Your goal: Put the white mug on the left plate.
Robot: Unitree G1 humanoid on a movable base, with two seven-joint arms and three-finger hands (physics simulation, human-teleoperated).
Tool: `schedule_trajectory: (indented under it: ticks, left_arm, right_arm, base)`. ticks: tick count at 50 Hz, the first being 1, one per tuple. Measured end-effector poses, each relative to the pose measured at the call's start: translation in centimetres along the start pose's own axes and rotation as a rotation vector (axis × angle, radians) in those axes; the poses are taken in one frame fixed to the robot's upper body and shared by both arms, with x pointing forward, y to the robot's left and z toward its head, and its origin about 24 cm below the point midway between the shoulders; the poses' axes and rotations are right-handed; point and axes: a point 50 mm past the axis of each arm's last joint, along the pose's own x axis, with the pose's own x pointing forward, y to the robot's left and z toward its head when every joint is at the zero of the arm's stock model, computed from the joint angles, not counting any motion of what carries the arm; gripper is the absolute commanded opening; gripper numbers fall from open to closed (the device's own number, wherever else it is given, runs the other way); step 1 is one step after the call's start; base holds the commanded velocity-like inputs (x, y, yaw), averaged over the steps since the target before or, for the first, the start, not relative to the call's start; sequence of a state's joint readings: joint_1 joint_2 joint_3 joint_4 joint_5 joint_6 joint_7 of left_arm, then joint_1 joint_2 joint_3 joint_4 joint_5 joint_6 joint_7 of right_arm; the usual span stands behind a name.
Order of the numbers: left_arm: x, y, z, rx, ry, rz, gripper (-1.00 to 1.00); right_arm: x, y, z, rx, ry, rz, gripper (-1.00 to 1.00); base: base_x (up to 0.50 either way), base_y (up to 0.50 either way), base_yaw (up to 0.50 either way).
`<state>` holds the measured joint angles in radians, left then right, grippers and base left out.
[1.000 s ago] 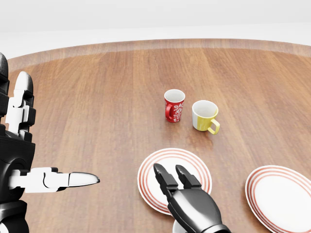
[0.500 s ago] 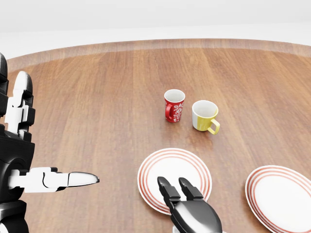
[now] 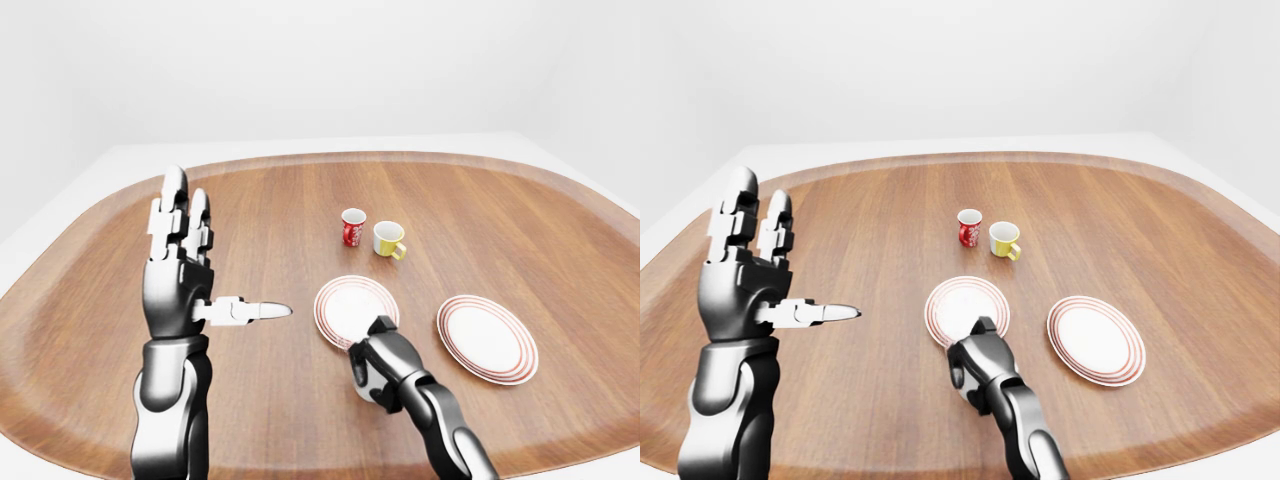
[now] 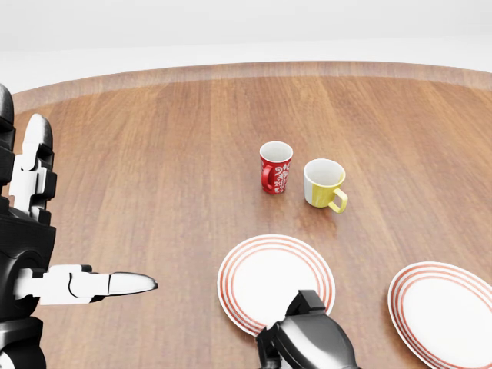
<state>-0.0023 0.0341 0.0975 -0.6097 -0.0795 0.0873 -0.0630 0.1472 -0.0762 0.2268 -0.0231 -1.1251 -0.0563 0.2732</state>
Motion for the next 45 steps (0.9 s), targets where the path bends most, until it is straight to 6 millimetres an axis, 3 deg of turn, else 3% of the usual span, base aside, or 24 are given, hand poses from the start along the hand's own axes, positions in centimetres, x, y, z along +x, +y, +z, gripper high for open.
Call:
schedule_trajectory:
  ticks: [27, 45]
  left_arm:
    - [0.0, 0.0, 0.0, 0.002, 0.002, -0.003, 1.0]
    - [0.0, -0.1, -0.1, 0.002, 0.004, -0.007, 1.0]
  right_arm:
    - [-0.6, -1.6, 1.2, 0.014, -0.044, -0.006, -1.0]
    - [-3.1, -4.7, 4.8, 0.108, -0.158, -0.011, -1.0]
  base:
    - [0.0, 0.0, 0.0]
    - [0.0, 0.0, 0.0]
